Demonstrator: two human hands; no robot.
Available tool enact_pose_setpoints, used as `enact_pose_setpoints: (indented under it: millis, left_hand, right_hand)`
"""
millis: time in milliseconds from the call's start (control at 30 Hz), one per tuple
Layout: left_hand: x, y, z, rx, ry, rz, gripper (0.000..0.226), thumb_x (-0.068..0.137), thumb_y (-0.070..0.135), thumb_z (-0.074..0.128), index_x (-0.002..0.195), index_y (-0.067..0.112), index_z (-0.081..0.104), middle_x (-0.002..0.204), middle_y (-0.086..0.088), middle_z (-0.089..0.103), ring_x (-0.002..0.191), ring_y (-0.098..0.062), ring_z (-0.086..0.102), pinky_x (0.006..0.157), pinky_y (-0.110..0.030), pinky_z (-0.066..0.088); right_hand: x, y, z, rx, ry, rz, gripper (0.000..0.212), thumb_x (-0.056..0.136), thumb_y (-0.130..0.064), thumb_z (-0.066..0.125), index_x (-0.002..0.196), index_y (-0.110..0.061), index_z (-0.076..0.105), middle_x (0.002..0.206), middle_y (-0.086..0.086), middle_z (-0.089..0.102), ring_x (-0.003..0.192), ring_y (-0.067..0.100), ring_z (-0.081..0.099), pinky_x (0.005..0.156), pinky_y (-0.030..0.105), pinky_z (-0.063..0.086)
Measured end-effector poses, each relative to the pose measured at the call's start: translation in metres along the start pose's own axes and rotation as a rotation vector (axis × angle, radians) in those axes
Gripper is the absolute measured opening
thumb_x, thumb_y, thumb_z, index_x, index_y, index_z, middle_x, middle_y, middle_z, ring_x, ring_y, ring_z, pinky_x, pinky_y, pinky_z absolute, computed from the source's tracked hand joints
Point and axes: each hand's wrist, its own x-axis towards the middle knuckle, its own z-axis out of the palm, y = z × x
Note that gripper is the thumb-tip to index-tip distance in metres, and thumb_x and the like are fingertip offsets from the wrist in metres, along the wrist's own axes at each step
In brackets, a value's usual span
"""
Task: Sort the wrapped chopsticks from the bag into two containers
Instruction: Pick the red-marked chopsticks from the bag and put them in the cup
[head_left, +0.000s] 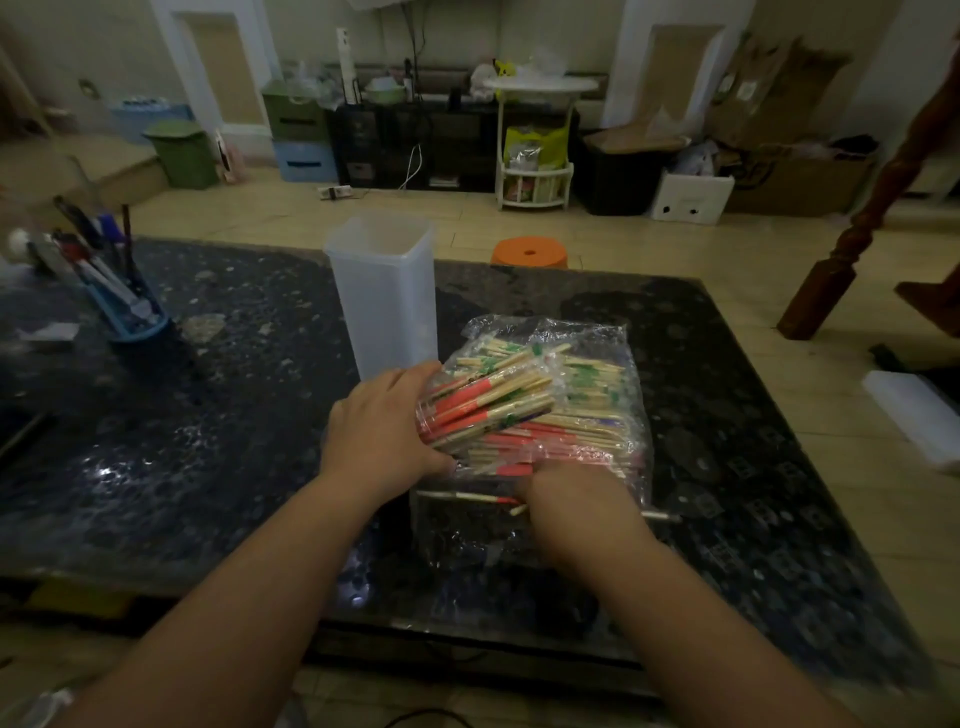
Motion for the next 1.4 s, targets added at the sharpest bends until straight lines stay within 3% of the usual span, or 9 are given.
enact_pose_setpoints:
  millis: [333, 467, 567, 733, 867, 1000, 1200, 1333, 1400]
  left_hand:
    - [0.001, -0.002, -0.005, -0.045, 0.010, -0.020, 0.104, 0.059, 0.051, 0.089, 0.147, 0.041, 0.035, 0.141, 0.005, 0.051, 0.129, -0.023, 0.046, 0.105, -0.043, 0.037]
    - [0.001, -0.002, -0.008, -0.049, -0.015, -0.028, 0.101, 0.064, 0.055, 0.086, 0.149, 0.038, 0.034, 0.144, 0.002, 0.048, 0.131, -0.025, 0.044, 0.108, -0.044, 0.035]
    - [0.001, -0.001, -0.008, -0.052, -0.014, -0.050, 0.100, 0.062, 0.053, 0.088, 0.147, 0.039, 0.036, 0.142, 0.002, 0.050, 0.129, -0.025, 0.046, 0.105, -0.044, 0.037]
    - [-0.001, 0.003, -0.008, -0.039, 0.005, -0.030, 0.092, 0.061, 0.047, 0.089, 0.141, 0.033, 0.045, 0.132, 0.000, 0.056, 0.123, -0.026, 0.051, 0.101, -0.046, 0.042]
    - [-0.002, 0.003, -0.007, -0.017, 0.014, -0.020, 0.100, 0.061, 0.048, 0.089, 0.147, 0.033, 0.039, 0.138, 0.000, 0.054, 0.126, -0.027, 0.049, 0.102, -0.046, 0.041]
    - [0.000, 0.003, -0.005, 0.014, -0.006, -0.027, 0.107, 0.062, 0.051, 0.088, 0.151, 0.036, 0.030, 0.144, 0.002, 0.049, 0.132, -0.025, 0.044, 0.106, -0.046, 0.037]
    - [-0.001, 0.001, -0.002, 0.036, -0.004, 0.000, 0.108, 0.064, 0.055, 0.086, 0.153, 0.037, 0.027, 0.146, 0.003, 0.046, 0.134, -0.024, 0.040, 0.110, -0.047, 0.032]
    - [-0.001, 0.002, -0.001, 0.042, 0.016, 0.025, 0.104, 0.066, 0.056, 0.084, 0.151, 0.038, 0.028, 0.144, 0.006, 0.047, 0.133, -0.022, 0.041, 0.110, -0.046, 0.032]
    - [-0.001, 0.001, 0.000, 0.029, 0.042, 0.053, 0.102, 0.065, 0.056, 0.084, 0.150, 0.038, 0.030, 0.142, 0.006, 0.049, 0.131, -0.021, 0.043, 0.109, -0.045, 0.034]
  right_hand:
    - [-0.020, -0.002, -0.061, 0.033, 0.070, -0.054, 0.026, 0.088, -0.030, 0.052, 0.111, -0.026, 0.065, 0.104, 0.002, 0.065, 0.096, 0.026, 0.061, 0.080, 0.035, 0.049]
    - [-0.028, 0.002, -0.084, -0.056, 0.177, -0.052, 0.027, 0.091, -0.044, 0.050, 0.110, -0.029, 0.062, 0.098, -0.002, 0.066, 0.094, 0.025, 0.063, 0.070, 0.031, 0.039]
    - [-0.035, 0.003, -0.099, -0.068, 0.311, -0.030, 0.033, 0.094, -0.054, 0.043, 0.100, -0.027, 0.062, 0.090, -0.004, 0.063, 0.088, 0.023, 0.061, 0.063, 0.030, 0.034]
    - [-0.040, 0.003, -0.103, -0.024, 0.708, 0.000, 0.035, 0.088, -0.049, 0.046, 0.071, -0.023, 0.062, 0.064, -0.006, 0.052, 0.054, 0.014, 0.038, 0.047, 0.025, 0.031]
    - [-0.043, 0.002, -0.104, 0.093, 0.867, -0.025, 0.034, 0.091, -0.046, 0.043, 0.077, -0.020, 0.060, 0.083, 0.000, 0.050, 0.056, 0.013, 0.039, 0.044, 0.025, 0.035]
    - [-0.038, 0.008, -0.094, 0.199, 1.011, 0.020, 0.031, 0.095, -0.037, 0.055, 0.075, -0.014, 0.062, 0.083, 0.001, 0.045, 0.057, 0.015, 0.039, 0.042, 0.029, 0.038]
    - [-0.022, 0.018, -0.074, 0.723, 1.096, 0.088, 0.017, 0.090, -0.039, 0.065, 0.093, -0.025, 0.074, 0.086, -0.008, 0.063, 0.076, -0.003, 0.055, 0.068, 0.010, 0.043]
    - [-0.020, 0.010, -0.075, 1.457, 1.039, 0.258, 0.012, 0.088, -0.025, 0.071, 0.076, -0.022, 0.070, 0.070, 0.007, 0.071, 0.064, 0.016, 0.070, 0.060, 0.025, 0.057]
    - [-0.019, 0.009, -0.074, 1.599, 0.942, 0.305, 0.011, 0.088, -0.021, 0.072, 0.079, -0.014, 0.070, 0.068, 0.010, 0.071, 0.059, 0.019, 0.069, 0.055, 0.023, 0.056]
